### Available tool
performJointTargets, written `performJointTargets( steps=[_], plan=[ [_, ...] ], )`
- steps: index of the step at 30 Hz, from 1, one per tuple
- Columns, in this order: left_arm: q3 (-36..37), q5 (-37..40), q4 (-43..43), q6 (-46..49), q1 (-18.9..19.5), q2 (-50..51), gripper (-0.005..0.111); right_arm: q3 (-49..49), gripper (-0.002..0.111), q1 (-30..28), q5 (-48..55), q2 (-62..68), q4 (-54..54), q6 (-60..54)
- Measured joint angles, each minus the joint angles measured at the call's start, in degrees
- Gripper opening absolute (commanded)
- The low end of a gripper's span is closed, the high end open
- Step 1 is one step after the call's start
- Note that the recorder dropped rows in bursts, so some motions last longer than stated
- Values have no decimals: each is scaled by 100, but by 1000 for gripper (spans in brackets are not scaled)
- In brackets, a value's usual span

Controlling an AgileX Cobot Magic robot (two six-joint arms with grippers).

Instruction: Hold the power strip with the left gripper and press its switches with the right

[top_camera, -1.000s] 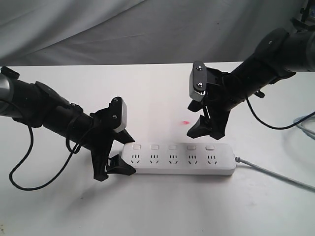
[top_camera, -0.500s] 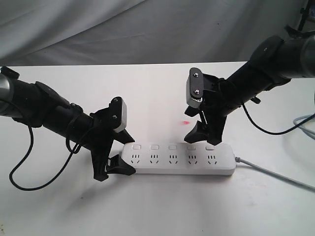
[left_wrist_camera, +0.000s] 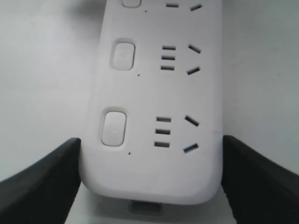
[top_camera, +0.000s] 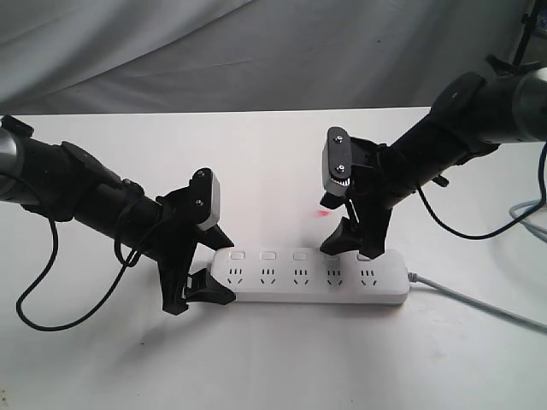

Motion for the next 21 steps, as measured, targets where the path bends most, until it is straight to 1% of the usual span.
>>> performJointTargets(
  steps=[13, 21],
  plan=[
    [0, 0, 0, 0, 0, 0, 0, 0, 71, 10, -81, 211, 206, -27],
    [0, 0, -10, 0, 0, 0, 0, -21, 71, 20, -94, 211, -91, 339]
  ],
)
